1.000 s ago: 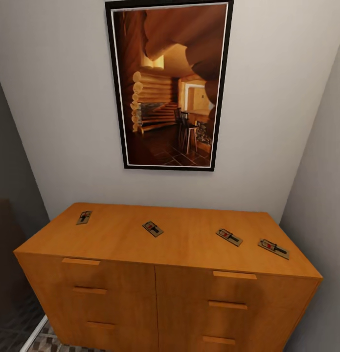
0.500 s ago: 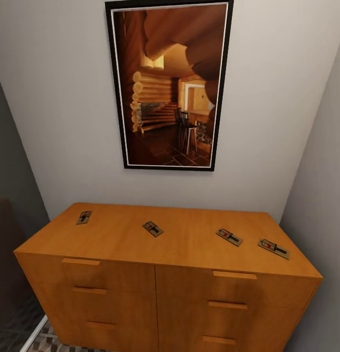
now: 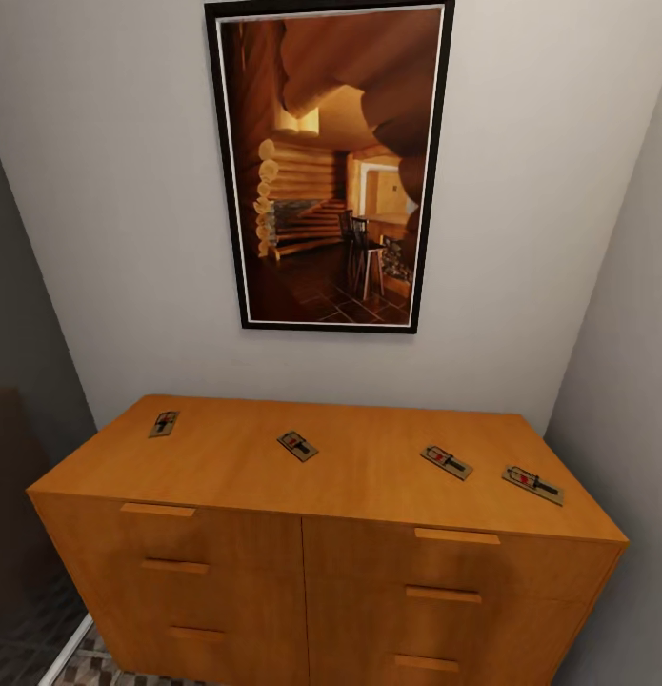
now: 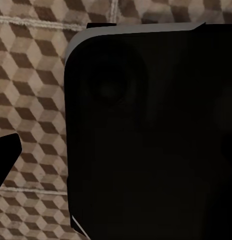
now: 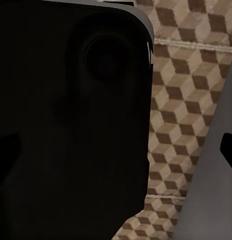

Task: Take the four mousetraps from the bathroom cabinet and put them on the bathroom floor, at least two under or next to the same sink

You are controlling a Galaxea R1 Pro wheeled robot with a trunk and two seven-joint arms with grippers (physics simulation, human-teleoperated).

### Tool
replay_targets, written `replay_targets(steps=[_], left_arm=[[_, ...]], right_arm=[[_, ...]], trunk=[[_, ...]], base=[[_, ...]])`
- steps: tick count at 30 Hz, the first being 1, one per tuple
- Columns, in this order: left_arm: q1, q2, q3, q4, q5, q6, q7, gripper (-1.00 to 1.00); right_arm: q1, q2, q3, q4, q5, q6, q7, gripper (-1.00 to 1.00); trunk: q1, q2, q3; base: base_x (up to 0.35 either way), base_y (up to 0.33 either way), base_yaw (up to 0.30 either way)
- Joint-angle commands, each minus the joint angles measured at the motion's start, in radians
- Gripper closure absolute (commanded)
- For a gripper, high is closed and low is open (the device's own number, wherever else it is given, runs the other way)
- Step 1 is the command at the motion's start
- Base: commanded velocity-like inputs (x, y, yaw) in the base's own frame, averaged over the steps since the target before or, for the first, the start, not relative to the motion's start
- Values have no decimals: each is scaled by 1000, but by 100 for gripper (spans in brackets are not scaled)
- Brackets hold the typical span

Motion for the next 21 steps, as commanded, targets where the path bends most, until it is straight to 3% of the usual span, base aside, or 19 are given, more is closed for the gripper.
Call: replay_targets(steps=[1,16,21], left_arm=[[0,0,1,-1,1,-2,0,-100],[0,0,2,-1,2,-2,0,-100],[11,-15,25,-11,-6,-10,-3,-100]], right_arm=[[0,0,1,0,1,-3,-1,-100],[0,-2,2,0,3,-4,0,-100],[-8,-2,15,2,13,-2,0,-100]], trunk=[[0,0,-1],[0,0,-1],[0,0,-1]], base=[[0,0,0],[0,0,0],[0,0,0]])
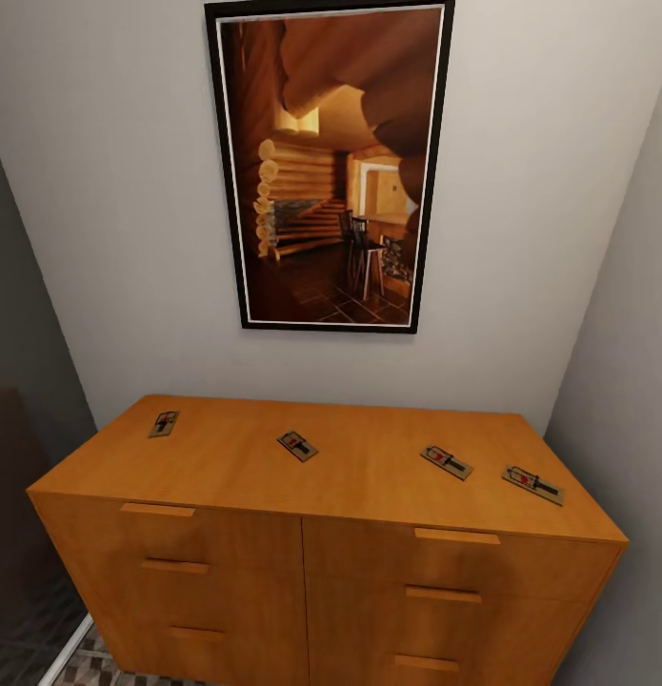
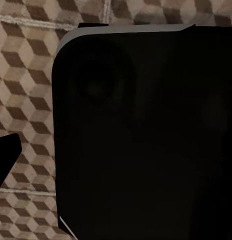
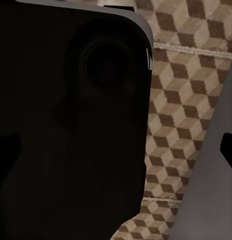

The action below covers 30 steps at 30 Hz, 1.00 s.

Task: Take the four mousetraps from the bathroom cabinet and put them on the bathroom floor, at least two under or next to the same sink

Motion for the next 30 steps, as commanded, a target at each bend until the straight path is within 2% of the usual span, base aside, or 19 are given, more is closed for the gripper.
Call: replay_targets(steps=[1,6,14,22,30], left_arm=[[1,0,3,-2,0,-1,-1,-100],[-2,-2,1,-4,3,-1,-1,-100],[-3,-20,4,-2,34,-1,-3,-100],[-4,-24,6,-2,45,-1,-3,-100],[-4,-26,7,-2,48,0,-2,-100]], right_arm=[[-1,0,2,1,2,-3,-1,-100],[-2,0,3,1,5,-3,1,-100],[-6,-1,15,1,35,-4,1,-100],[-7,-1,18,1,47,-5,1,-100],[-7,-1,19,1,49,-5,0,-100]], trunk=[[0,0,-1],[0,0,-1],[0,0,-1],[0,0,-1],[0,0,-1]], base=[[0,0,0],[0,0,0],[0,0,0],[-10,0,0],[-215,0,0]])
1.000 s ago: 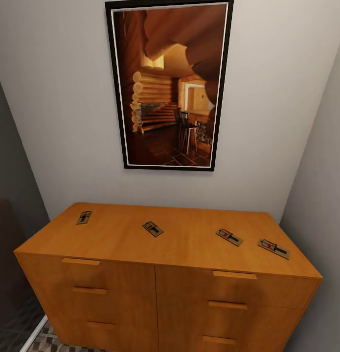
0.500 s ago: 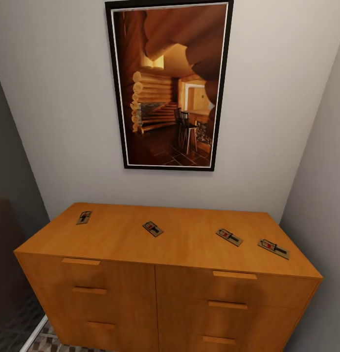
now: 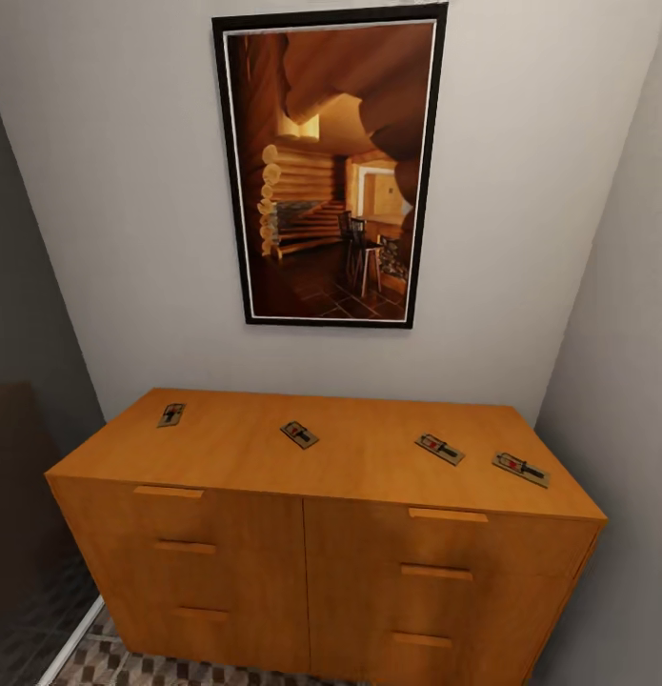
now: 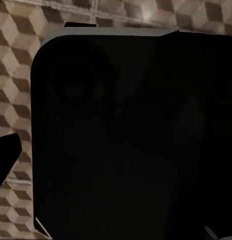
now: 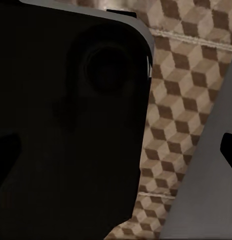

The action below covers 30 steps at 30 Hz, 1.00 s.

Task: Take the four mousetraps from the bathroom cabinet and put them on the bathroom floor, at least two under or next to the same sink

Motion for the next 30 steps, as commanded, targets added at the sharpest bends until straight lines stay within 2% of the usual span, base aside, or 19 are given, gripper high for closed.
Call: replay_targets(steps=[1,17,30], left_arm=[[1,0,3,-2,5,-1,-1,-100],[1,0,4,-2,6,-1,-2,-100],[1,-1,4,-2,6,-1,-2,-100]], right_arm=[[-1,0,3,1,7,-3,0,-100],[-1,0,3,1,8,-3,0,-100],[-1,0,3,1,8,-3,0,-100]], trunk=[[-1,-1,-1],[-1,-1,-1],[-1,-1,-1]], base=[[-295,0,0],[-318,0,0],[-63,0,0]])
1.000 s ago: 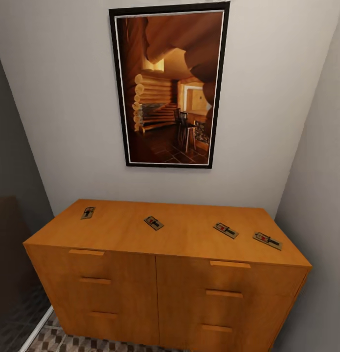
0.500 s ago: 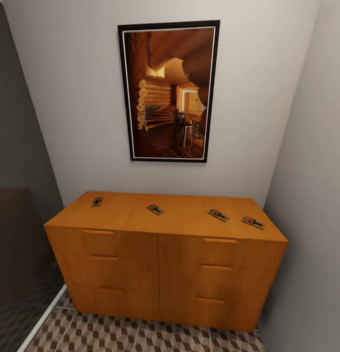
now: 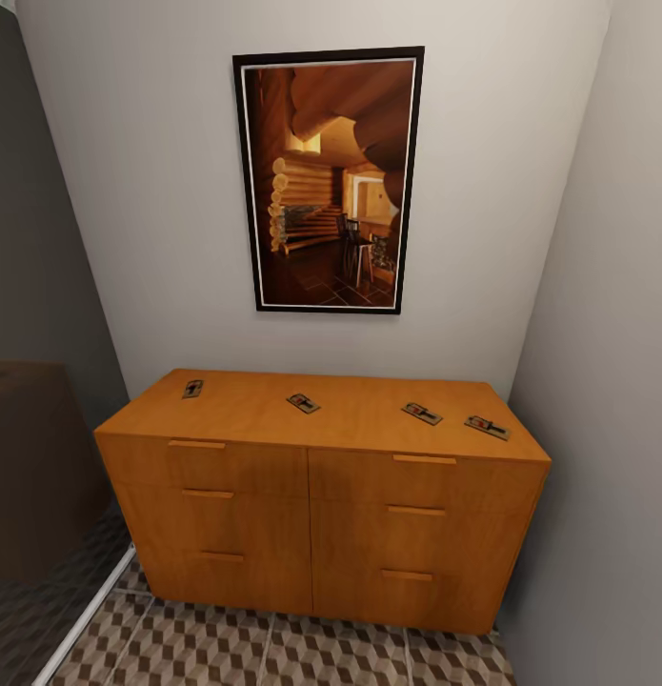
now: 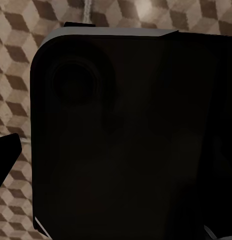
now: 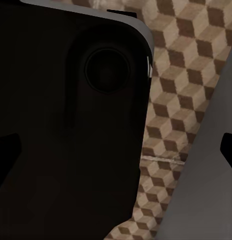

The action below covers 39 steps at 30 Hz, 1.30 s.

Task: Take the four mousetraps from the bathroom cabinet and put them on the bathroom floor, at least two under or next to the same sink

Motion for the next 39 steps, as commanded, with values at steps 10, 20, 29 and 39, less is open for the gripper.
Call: replay_targets(steps=[10,20,29,39], left_arm=[[1,0,3,-2,5,-1,-1,-100],[1,0,3,-2,6,-1,0,-100],[1,0,4,-3,6,-1,1,-100],[1,-2,6,-3,6,-2,1,-100]], right_arm=[[-1,1,3,1,9,-3,0,-100],[-1,1,3,1,9,-3,0,-100],[-1,0,3,1,10,-3,0,-100],[-1,-1,3,1,8,-3,-3,-100]], trunk=[[0,0,-1],[0,0,-1],[0,0,-1],[0,0,-1]], base=[[-5,0,0],[0,0,0],[0,0,0],[0,0,0]])
